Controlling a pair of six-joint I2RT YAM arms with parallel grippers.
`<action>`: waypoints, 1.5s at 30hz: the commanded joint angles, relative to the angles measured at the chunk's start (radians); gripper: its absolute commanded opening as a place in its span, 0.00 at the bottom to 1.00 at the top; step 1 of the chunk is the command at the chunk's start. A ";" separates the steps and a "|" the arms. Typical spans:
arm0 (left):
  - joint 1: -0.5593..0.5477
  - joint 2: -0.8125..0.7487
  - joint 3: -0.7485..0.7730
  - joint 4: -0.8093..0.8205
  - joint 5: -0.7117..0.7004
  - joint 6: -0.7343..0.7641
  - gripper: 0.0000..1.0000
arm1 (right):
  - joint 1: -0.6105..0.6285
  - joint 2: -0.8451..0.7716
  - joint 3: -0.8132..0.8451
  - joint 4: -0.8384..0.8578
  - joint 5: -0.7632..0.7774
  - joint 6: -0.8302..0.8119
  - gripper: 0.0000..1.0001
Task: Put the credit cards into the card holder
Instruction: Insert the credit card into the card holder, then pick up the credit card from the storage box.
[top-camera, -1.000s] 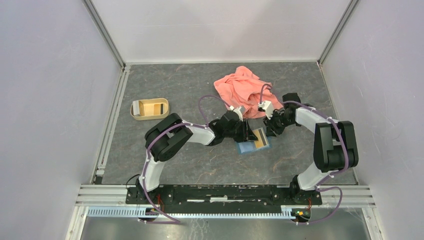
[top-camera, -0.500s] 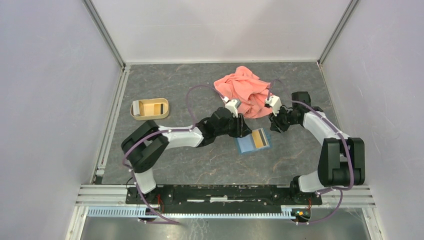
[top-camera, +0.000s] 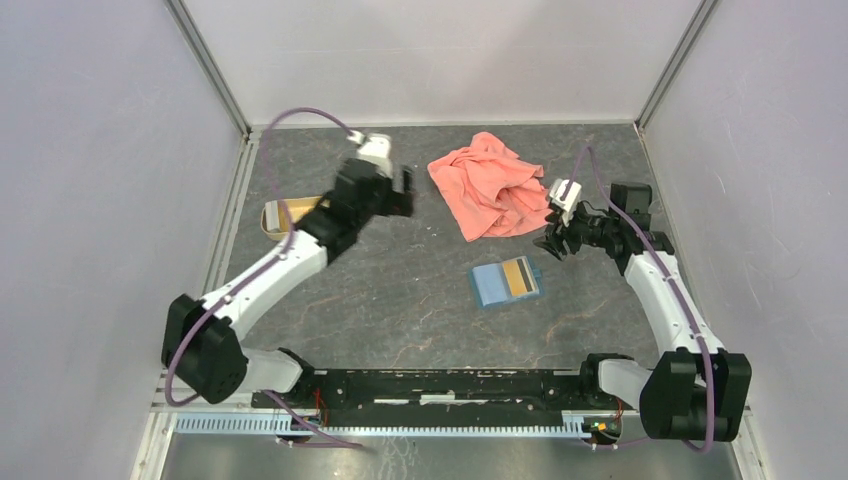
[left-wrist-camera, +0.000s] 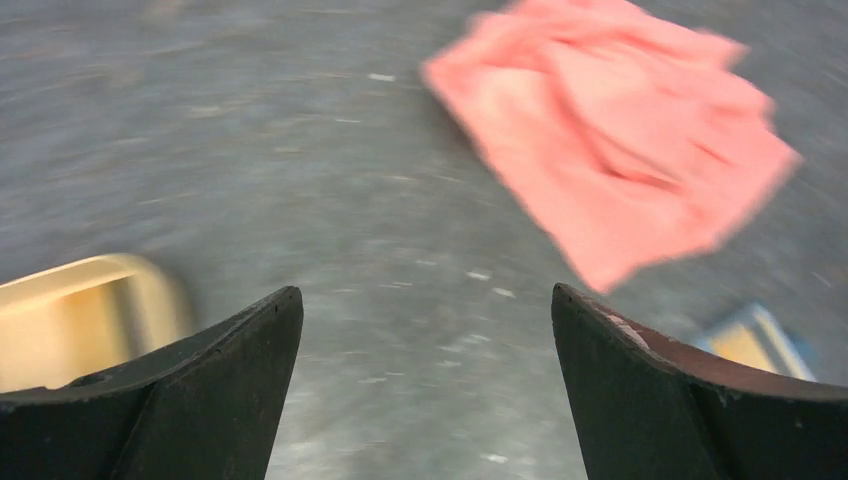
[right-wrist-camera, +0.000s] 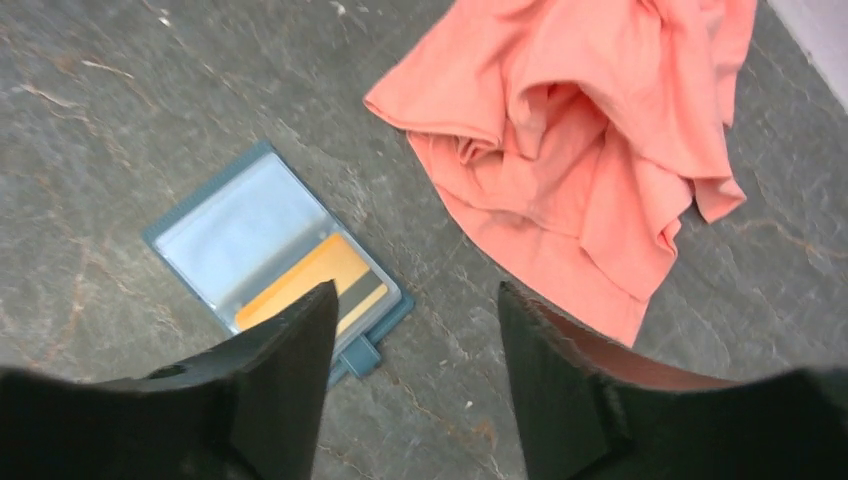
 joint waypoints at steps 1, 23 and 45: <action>0.240 -0.083 0.062 -0.219 -0.030 0.117 1.00 | 0.004 0.003 0.127 -0.021 -0.148 -0.010 0.70; 0.705 0.183 -0.061 -0.002 -0.201 0.312 1.00 | 0.016 0.170 0.060 -0.056 -0.236 -0.083 0.68; 0.800 0.343 0.055 -0.089 -0.119 0.241 0.82 | 0.032 0.187 0.061 -0.077 -0.228 -0.109 0.68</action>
